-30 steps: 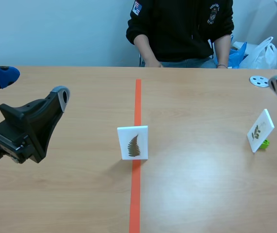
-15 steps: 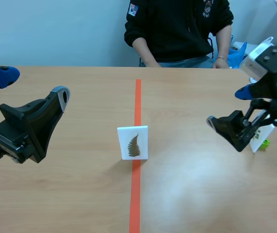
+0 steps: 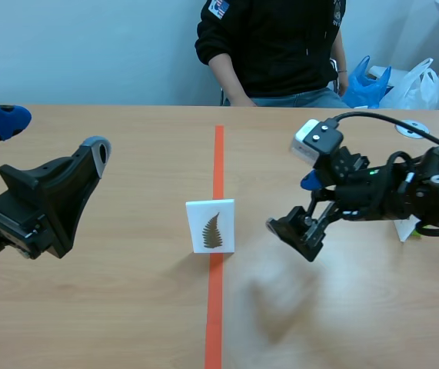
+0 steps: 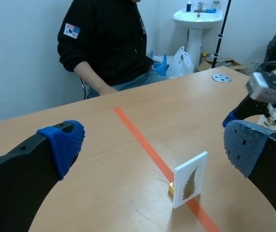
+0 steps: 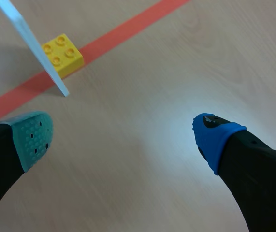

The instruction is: Sort the leaf by its shape. The table is split by an orange tape line. A compound leaf with several leaflets goes to the left side, a simple leaf with one blade goes to the right side. Return to the home posture when a red brick is placed on the table.

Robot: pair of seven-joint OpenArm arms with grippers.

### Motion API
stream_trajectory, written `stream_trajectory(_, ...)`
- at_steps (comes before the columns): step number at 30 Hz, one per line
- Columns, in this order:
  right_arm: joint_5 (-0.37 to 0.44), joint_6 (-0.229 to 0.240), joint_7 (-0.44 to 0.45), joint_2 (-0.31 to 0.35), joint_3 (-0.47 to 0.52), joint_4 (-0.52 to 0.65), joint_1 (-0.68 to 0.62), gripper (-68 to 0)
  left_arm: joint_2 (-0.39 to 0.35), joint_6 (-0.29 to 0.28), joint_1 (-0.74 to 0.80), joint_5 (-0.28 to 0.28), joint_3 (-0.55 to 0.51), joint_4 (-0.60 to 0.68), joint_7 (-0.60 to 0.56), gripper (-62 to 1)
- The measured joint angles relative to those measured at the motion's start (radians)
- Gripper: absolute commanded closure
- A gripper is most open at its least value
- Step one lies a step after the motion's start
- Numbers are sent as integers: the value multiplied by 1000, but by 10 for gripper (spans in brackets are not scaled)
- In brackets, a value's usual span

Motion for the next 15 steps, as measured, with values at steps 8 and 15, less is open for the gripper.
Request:
stream_trajectory(8, -51, 0, 26, -122, -100, -82, 66, -591, 0, 0, 0, 0, 0, 0, 0, -617)
stream_trajectory(15, -97, 0, 61, -228, -131, -182, 101, -590, 0, 0, 0, 0, 0, 0, 0, -617)
